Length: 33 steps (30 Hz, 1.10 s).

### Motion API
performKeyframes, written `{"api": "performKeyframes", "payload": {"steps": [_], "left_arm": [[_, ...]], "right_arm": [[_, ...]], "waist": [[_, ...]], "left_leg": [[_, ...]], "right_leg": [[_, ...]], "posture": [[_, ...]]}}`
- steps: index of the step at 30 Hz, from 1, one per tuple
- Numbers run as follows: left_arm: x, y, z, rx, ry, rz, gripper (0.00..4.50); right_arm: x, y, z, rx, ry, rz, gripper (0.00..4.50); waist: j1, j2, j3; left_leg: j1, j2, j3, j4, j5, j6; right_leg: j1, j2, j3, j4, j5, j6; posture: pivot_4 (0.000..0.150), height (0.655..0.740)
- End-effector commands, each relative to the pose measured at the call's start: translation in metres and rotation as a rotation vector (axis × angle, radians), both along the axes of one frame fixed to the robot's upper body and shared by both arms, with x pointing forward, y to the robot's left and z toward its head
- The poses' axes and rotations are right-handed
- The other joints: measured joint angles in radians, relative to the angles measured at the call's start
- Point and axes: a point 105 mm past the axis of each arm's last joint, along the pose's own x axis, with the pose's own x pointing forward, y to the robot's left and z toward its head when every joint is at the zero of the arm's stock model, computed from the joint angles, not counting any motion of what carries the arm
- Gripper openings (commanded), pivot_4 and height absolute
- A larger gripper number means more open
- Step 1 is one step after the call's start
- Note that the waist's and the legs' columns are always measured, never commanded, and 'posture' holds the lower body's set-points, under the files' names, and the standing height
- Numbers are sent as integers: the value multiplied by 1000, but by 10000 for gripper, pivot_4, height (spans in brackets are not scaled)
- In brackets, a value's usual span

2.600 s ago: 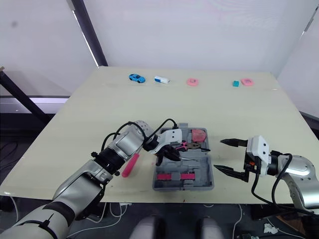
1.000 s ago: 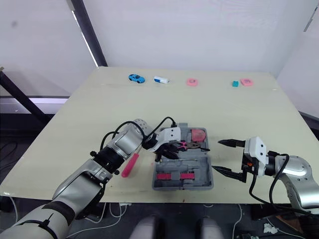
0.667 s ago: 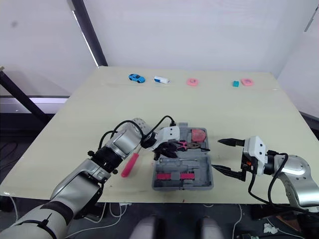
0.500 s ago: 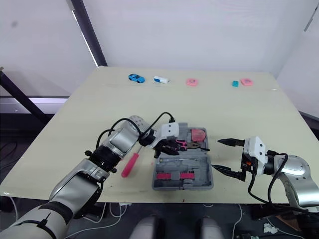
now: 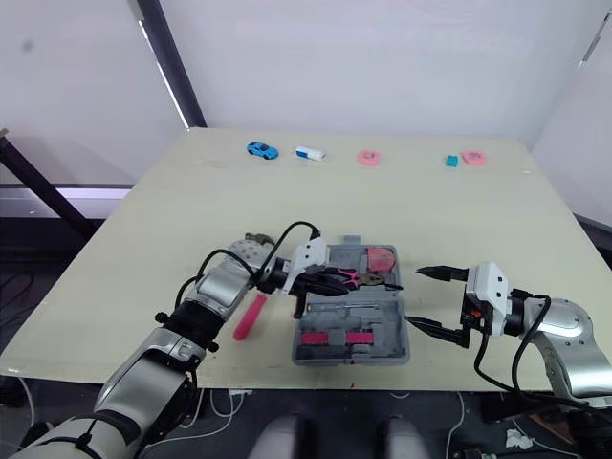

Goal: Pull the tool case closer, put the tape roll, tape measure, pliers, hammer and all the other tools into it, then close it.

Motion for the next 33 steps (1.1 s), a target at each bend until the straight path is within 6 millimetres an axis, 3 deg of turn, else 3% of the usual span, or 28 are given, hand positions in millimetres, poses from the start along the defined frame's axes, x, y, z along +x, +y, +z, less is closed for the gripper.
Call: {"api": "performKeyframes", "payload": {"steps": [1, 15, 28, 33], "left_arm": [[2, -1, -1, 3, -58, -20, 745], [-3, 0, -23, 45, -25, -47, 745], [-22, 26, -76, 236, 80, -9, 745], [-19, 21, -67, 160, 69, 17, 745]], "right_arm": [[-1, 1, 11, 3, -50, 8, 45000], [-2, -1, 11, -1, -51, 0, 45000], [-3, -2, 11, 3, -56, -10, 45000], [-3, -4, 10, 4, -53, -16, 45000]], "waist": [[0, 0, 0], [0, 0, 0], [-1, 1, -1], [-3, 3, -4]], "left_leg": [[0, 0, 0, 0, 0, 0], [0, 0, 0, 0, 0, 0], [2, 0, 0, 0, 0, 0], [3, 1, 0, 0, 0, 0]], "right_leg": [[0, 0, 0, 0, 0, 0], [0, 0, 0, 0, 0, 0], [2, 0, 0, 0, 0, 0], [3, 0, 0, 0, -1, 0]], "posture": [[1500, 7395], [1500, 7395], [1500, 7395], [1500, 7395]]}}
